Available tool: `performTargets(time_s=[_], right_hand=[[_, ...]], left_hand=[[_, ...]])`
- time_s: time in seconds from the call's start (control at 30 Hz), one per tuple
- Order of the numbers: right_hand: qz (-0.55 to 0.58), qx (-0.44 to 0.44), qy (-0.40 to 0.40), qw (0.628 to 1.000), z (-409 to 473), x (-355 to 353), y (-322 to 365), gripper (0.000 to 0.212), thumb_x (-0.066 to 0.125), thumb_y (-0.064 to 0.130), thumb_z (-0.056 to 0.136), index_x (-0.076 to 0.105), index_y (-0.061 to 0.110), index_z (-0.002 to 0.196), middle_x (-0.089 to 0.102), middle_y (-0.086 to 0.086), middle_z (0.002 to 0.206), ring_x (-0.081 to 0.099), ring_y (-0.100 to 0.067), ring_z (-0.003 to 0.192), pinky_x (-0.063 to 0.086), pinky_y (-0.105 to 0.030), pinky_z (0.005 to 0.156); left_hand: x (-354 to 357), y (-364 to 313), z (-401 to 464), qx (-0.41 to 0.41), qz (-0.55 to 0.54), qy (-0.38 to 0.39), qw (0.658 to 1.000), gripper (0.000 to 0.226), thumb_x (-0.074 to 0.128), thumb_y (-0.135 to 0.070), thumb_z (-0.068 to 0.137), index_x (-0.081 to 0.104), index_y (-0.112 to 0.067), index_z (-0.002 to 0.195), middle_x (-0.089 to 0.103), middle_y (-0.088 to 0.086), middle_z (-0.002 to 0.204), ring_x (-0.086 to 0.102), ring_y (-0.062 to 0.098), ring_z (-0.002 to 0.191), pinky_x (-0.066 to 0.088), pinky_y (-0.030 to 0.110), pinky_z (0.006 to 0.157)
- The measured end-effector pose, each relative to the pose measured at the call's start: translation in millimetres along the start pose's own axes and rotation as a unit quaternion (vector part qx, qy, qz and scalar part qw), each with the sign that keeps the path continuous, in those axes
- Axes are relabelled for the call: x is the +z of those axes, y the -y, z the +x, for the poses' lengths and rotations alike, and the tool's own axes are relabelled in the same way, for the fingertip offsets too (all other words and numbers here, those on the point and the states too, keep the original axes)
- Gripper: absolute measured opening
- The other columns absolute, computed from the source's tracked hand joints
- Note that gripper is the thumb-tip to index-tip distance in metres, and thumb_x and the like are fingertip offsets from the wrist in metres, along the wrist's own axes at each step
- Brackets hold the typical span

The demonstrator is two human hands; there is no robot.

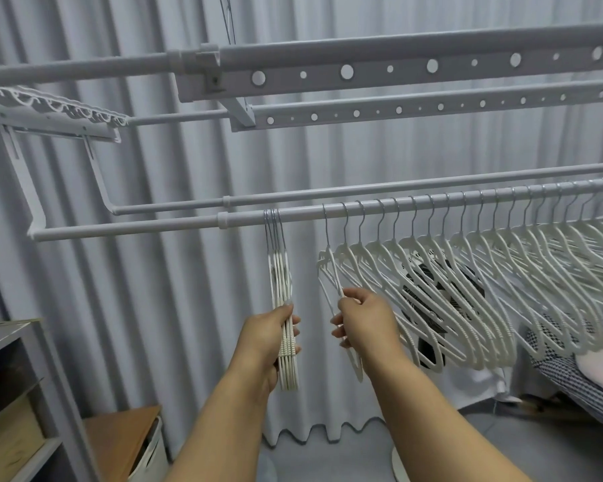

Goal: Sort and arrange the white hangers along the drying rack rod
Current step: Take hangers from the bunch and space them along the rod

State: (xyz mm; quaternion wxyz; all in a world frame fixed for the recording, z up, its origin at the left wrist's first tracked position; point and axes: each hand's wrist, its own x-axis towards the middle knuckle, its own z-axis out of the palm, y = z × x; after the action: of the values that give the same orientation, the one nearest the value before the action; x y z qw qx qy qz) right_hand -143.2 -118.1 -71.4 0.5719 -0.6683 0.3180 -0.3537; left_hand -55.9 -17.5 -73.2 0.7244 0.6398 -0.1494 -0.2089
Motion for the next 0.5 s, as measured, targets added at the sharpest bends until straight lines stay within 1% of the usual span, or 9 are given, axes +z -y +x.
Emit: performTargets(time_s=[0.07, 0.13, 0.17, 0.2, 0.27, 0.33, 0.37, 0.4, 0.5], right_hand=[[-0.134, -0.045, -0.03, 0.99, -8.0, -3.4, 5.1, 0.045, 0.046, 0.026, 0.09, 0.048, 0.02, 0.134, 0.063, 0.0, 0.083, 0.061, -0.018, 0.075, 0.049, -0.036, 0.068], [-0.247, -0.111, -0.085, 0.959, -14.8, -2.3, 10.1, 0.047, 0.046, 0.03, 0.089, 0.047, 0.019, 0.135, 0.062, -0.002, 0.108, 0.055, -0.02, 0.102, 0.046, -0.035, 0.086], [-0.276, -0.145, -0.106, 0.944, -18.9, 0.0, 12.6, 0.046, 0.047, 0.03, 0.089, 0.049, 0.018, 0.134, 0.058, -0.002, 0.119, 0.048, -0.02, 0.113, 0.041, -0.034, 0.094], [-0.285, -0.178, -0.121, 0.934, -23.1, 3.5, 15.7, 0.044, 0.047, 0.029, 0.089, 0.05, 0.019, 0.132, 0.054, -0.001, 0.124, 0.042, -0.018, 0.119, 0.035, -0.031, 0.097], [-0.258, -0.206, -0.095, 0.939, -26.7, 9.8, 20.2, 0.038, 0.048, 0.028, 0.09, 0.052, 0.019, 0.127, 0.055, 0.003, 0.121, 0.045, -0.014, 0.116, 0.036, -0.026, 0.094], [-0.184, -0.173, -0.015, 0.967, -27.5, 16.3, 25.2, 0.027, 0.047, 0.026, 0.093, 0.055, 0.02, 0.118, 0.059, 0.01, 0.101, 0.058, -0.004, 0.093, 0.042, -0.018, 0.076], [-0.152, -0.143, 0.029, 0.977, -26.5, 20.2, 26.4, 0.019, 0.047, 0.026, 0.094, 0.054, 0.022, 0.111, 0.058, 0.014, 0.09, 0.058, 0.001, 0.078, 0.043, -0.015, 0.068], [-0.123, -0.114, 0.056, 0.984, -24.5, 24.8, 26.9, 0.013, 0.047, 0.025, 0.094, 0.054, 0.023, 0.104, 0.057, 0.015, 0.084, 0.057, 0.001, 0.072, 0.046, -0.017, 0.066], [-0.045, -0.021, 0.087, 0.995, -12.1, 38.1, 20.0, 0.009, 0.048, 0.022, 0.091, 0.056, 0.02, 0.089, 0.064, 0.0, 0.083, 0.062, -0.018, 0.078, 0.054, -0.036, 0.08]], left_hand=[[-0.4, 0.6, 1.0, -0.002, -0.005, 0.0, 1.0, 0.028, 0.058, -0.023, 0.096, 0.064, -0.002, 0.079, 0.056, 0.007, 0.068, 0.054, 0.016, 0.063, 0.043, 0.027, 0.053], [-1.2, 1.5, 2.6, -0.001, -0.004, -0.001, 1.0, 0.027, 0.057, -0.025, 0.097, 0.064, -0.002, 0.083, 0.057, 0.007, 0.07, 0.056, 0.017, 0.065, 0.044, 0.027, 0.053], [-1.6, 1.9, 3.3, 0.001, -0.001, -0.002, 1.0, 0.027, 0.056, -0.025, 0.097, 0.064, -0.002, 0.085, 0.057, 0.008, 0.07, 0.056, 0.017, 0.064, 0.044, 0.027, 0.053], [-2.2, 2.2, 4.1, 0.003, 0.001, -0.003, 1.0, 0.028, 0.055, -0.026, 0.097, 0.065, -0.002, 0.087, 0.057, 0.008, 0.069, 0.056, 0.018, 0.061, 0.045, 0.028, 0.053], [-3.3, 3.0, 5.5, 0.003, -0.001, -0.001, 1.0, 0.029, 0.054, -0.025, 0.097, 0.066, 0.001, 0.091, 0.058, 0.009, 0.068, 0.056, 0.018, 0.058, 0.045, 0.029, 0.052], [-5.3, 3.3, 6.5, 0.002, -0.002, 0.002, 1.0, 0.031, 0.055, -0.025, 0.097, 0.068, 0.003, 0.097, 0.062, 0.011, 0.073, 0.059, 0.019, 0.061, 0.046, 0.028, 0.052], [-6.1, 3.2, 7.0, 0.002, 0.001, 0.003, 1.0, 0.031, 0.055, -0.024, 0.097, 0.068, 0.003, 0.099, 0.065, 0.012, 0.076, 0.061, 0.019, 0.063, 0.047, 0.027, 0.051], [-7.0, 3.2, 7.8, 0.004, 0.005, 0.003, 1.0, 0.03, 0.055, -0.023, 0.097, 0.069, 0.003, 0.1, 0.066, 0.013, 0.078, 0.062, 0.018, 0.064, 0.048, 0.026, 0.051], [-8.6, 1.9, 7.1, 0.01, 0.006, 0.001, 1.0, 0.027, 0.055, -0.019, 0.096, 0.07, 0.003, 0.095, 0.067, 0.014, 0.076, 0.062, 0.022, 0.067, 0.05, 0.028, 0.055]])
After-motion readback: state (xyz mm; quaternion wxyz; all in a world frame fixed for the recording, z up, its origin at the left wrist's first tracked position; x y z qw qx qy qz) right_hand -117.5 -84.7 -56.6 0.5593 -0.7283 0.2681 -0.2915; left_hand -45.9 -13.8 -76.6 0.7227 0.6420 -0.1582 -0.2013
